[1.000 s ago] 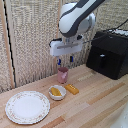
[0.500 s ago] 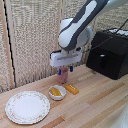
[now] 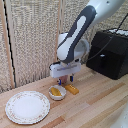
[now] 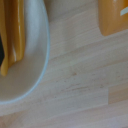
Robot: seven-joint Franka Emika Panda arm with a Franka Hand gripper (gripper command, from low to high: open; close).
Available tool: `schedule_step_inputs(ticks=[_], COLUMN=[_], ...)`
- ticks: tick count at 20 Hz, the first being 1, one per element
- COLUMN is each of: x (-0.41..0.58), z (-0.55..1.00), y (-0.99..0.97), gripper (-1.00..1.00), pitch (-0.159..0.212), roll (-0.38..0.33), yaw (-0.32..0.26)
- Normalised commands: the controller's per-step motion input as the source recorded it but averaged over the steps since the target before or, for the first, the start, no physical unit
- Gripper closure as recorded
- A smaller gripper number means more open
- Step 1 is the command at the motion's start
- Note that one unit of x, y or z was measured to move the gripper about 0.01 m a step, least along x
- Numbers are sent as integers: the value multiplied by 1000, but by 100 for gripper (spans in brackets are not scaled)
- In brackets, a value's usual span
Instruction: Kindly move the gripper close to the hot dog bowl. Grip the bowl lightly with the gripper, taking care not to crush the hot dogs. Elevate the bowl a little, ensuring it remains flat to stop hot dogs from tumbling. Transport the gripper and bowl to the white plate, then lower it down cautiously. Relinquish the gripper, letting the bowl rest on the plate.
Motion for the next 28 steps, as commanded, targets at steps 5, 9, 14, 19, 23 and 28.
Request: schedule_step_inputs(ticks=[5, 9, 14, 19, 23, 28], x=[37, 84, 25, 0, -21, -14], z=[-310, -274, -224, -124, -60, 481], y=[221, 50, 0, -2, 15, -26], gripper=[100, 100, 100, 100, 100, 100], pitch=[8, 0, 12, 21, 9, 0], roll=[-135, -64, -33, -4, -5, 56], yaw=[19, 20, 24, 37, 20, -14])
